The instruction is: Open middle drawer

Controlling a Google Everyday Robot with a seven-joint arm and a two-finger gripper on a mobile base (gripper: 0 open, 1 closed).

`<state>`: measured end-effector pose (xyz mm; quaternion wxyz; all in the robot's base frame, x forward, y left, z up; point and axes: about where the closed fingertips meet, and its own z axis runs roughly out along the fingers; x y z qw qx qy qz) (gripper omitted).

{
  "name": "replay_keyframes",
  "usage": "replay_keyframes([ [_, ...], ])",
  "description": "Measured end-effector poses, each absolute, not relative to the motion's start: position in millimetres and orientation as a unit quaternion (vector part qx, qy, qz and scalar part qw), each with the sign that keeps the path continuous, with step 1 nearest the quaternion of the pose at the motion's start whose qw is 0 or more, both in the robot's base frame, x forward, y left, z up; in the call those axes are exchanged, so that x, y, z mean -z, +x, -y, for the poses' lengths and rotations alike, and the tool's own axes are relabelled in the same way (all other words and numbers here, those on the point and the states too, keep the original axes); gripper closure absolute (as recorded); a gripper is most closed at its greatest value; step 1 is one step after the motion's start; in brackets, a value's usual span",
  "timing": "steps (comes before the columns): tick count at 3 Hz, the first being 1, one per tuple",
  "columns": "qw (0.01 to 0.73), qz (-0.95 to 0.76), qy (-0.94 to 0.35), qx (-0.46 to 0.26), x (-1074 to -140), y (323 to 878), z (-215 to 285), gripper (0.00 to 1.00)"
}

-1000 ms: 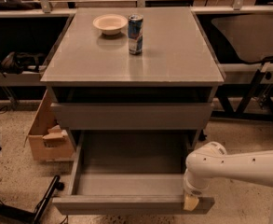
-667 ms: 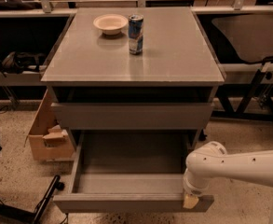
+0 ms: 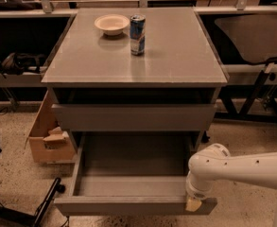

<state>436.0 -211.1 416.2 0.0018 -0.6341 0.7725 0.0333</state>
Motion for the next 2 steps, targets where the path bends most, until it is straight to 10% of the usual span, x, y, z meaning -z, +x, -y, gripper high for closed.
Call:
replay_keyframes([
  [2,0.002,-0.773,-0.634,-0.033,-416.2,435.9,211.1,0.0],
])
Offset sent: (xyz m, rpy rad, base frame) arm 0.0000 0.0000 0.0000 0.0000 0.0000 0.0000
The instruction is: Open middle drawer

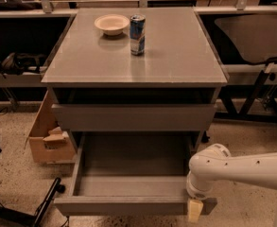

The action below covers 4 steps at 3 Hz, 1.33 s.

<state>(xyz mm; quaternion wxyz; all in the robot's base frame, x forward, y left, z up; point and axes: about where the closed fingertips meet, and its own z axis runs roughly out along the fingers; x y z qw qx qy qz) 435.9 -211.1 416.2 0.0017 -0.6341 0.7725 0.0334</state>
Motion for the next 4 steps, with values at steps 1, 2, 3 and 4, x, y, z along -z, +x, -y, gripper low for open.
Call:
replay_keyframes([
  [1,0.001,-0.772,-0.634,-0.034,-415.7,434.0,211.0,0.0],
  [2,-0.011,-0.771,-0.636,-0.041,-412.0,396.9,214.5,0.18],
  [3,-0.035,-0.774,-0.631,-0.044,-411.0,353.0,224.2,0.41],
  [4,-0.036,-0.774,-0.631,-0.044,-412.8,351.9,224.4,0.64],
])
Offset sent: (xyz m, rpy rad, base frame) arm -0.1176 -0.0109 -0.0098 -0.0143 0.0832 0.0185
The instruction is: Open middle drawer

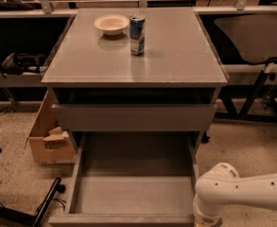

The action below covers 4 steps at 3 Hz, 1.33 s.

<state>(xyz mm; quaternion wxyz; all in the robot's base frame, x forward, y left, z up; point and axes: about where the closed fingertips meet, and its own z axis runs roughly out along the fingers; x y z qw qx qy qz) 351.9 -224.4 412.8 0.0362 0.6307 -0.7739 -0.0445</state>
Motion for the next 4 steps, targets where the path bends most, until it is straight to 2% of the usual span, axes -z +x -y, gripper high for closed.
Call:
replay_keyframes([
  [1,0.052,0.771,0.634,0.031,-424.7,336.6,227.1,0.87],
  [2,0.052,0.771,0.634,0.031,-424.6,336.5,227.1,0.87],
  [4,0.052,0.771,0.634,0.031,-424.6,336.5,227.1,0.41],
])
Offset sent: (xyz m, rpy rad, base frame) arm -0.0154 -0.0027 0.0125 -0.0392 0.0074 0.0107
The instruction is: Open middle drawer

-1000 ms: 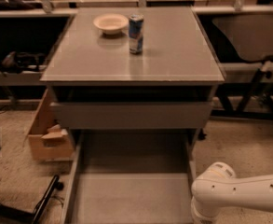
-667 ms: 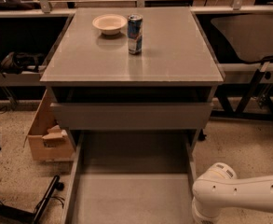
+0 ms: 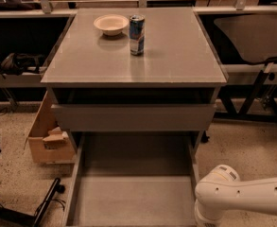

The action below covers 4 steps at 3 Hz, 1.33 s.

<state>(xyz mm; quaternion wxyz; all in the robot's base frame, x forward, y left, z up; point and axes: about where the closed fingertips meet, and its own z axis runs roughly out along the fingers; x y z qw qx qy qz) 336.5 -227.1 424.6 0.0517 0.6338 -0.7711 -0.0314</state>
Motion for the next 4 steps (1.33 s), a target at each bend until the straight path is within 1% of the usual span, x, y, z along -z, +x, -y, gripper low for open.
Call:
replay_keyframes([
  [1,0.052,0.771,0.634,0.031,-424.6,336.5,227.1,0.18],
  [2,0.052,0.771,0.634,0.031,-424.8,336.5,227.3,0.0],
  [3,0.05,0.776,0.628,0.023,-457.3,340.7,243.0,0.0],
  [4,0.04,0.802,0.595,-0.002,-555.6,348.4,292.8,0.0],
])
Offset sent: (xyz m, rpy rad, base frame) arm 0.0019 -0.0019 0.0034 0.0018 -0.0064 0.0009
